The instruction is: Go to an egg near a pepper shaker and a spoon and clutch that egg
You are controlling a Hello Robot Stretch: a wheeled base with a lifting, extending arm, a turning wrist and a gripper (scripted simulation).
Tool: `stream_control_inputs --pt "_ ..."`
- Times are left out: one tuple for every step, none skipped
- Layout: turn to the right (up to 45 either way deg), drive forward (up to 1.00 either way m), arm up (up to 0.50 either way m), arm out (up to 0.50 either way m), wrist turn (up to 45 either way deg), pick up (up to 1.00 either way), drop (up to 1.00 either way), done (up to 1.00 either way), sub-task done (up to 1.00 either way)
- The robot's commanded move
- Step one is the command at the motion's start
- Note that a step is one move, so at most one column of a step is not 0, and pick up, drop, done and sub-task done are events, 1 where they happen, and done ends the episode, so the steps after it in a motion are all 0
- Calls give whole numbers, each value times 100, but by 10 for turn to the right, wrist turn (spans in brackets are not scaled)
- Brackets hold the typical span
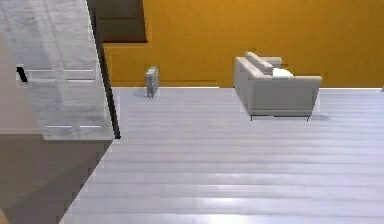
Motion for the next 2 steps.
stream_control_inputs --pt "450 0 0 0 0 0 0 0 0" --pt "450 0 0 0 0 0 0 0 0"
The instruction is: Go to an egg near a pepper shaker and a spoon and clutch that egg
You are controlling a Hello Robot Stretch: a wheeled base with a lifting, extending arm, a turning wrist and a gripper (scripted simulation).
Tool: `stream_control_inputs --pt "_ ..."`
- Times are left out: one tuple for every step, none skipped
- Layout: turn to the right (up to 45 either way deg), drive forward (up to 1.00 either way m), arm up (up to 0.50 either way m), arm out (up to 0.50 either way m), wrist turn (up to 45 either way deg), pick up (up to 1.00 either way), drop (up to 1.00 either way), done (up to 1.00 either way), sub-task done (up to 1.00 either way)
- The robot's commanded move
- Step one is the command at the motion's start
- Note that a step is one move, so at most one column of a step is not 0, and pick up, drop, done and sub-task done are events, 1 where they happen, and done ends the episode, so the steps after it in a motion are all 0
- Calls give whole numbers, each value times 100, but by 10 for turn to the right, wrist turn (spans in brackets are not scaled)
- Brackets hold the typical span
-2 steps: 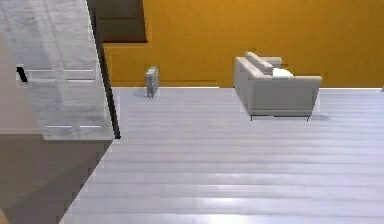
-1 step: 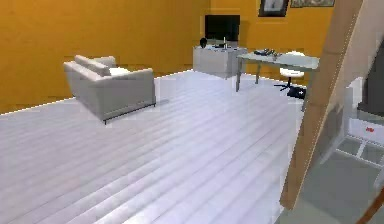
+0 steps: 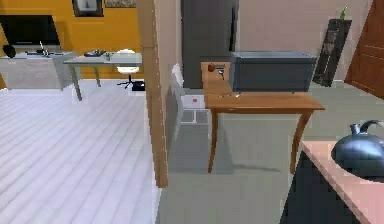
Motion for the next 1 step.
stream_control_inputs --pt "330 0 0 0 0 0 0 0 0"
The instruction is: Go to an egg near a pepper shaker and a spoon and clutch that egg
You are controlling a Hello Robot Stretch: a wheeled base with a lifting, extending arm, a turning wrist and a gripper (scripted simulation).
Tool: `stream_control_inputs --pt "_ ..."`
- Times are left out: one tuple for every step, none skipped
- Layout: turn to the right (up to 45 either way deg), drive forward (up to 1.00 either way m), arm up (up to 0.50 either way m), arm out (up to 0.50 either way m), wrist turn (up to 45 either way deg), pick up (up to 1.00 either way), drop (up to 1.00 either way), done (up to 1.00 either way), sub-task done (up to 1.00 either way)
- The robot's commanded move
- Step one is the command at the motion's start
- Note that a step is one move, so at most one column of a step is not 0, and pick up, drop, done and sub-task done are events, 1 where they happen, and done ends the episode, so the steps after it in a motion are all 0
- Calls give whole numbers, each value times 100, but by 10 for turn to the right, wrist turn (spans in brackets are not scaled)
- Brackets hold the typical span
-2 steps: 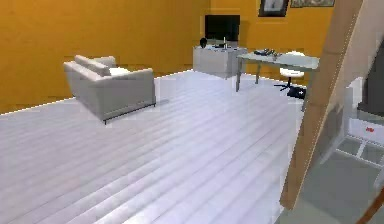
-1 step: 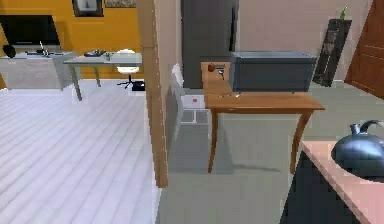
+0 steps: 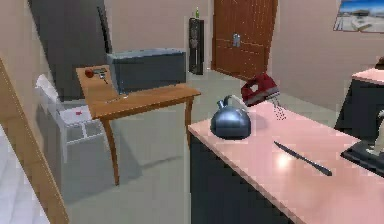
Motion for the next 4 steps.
stream_control_inputs --pt "30 0 0 0 0 0 0 0 0" --pt "450 0 0 0 0 0 0 0 0" --pt "450 0 0 0 0 0 0 0 0" --pt "360 0 0 0 0 0 0 0 0"
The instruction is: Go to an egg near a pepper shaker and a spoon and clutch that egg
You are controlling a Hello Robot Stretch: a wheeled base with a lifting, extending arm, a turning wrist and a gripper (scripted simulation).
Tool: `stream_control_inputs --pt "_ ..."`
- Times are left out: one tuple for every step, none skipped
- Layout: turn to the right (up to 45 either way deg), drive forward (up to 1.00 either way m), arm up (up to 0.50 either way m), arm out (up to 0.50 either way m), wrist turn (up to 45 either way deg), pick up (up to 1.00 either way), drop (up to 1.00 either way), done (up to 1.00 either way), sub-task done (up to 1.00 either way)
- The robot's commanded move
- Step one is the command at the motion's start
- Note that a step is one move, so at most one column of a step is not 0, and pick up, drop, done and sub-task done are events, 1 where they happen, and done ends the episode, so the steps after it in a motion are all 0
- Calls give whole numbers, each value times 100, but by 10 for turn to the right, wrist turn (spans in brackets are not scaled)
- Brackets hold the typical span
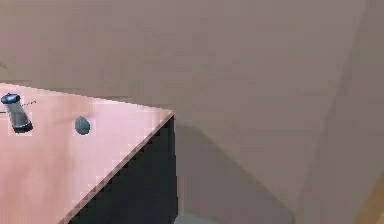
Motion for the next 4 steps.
stream_control_inputs --pt "0 60 0 0 0 0 0 0 0" --pt "-450 0 0 0 0 0 0 0 0" --pt "-450 0 0 0 0 0 0 0 0" --pt "-450 0 0 0 0 0 0 0 0"
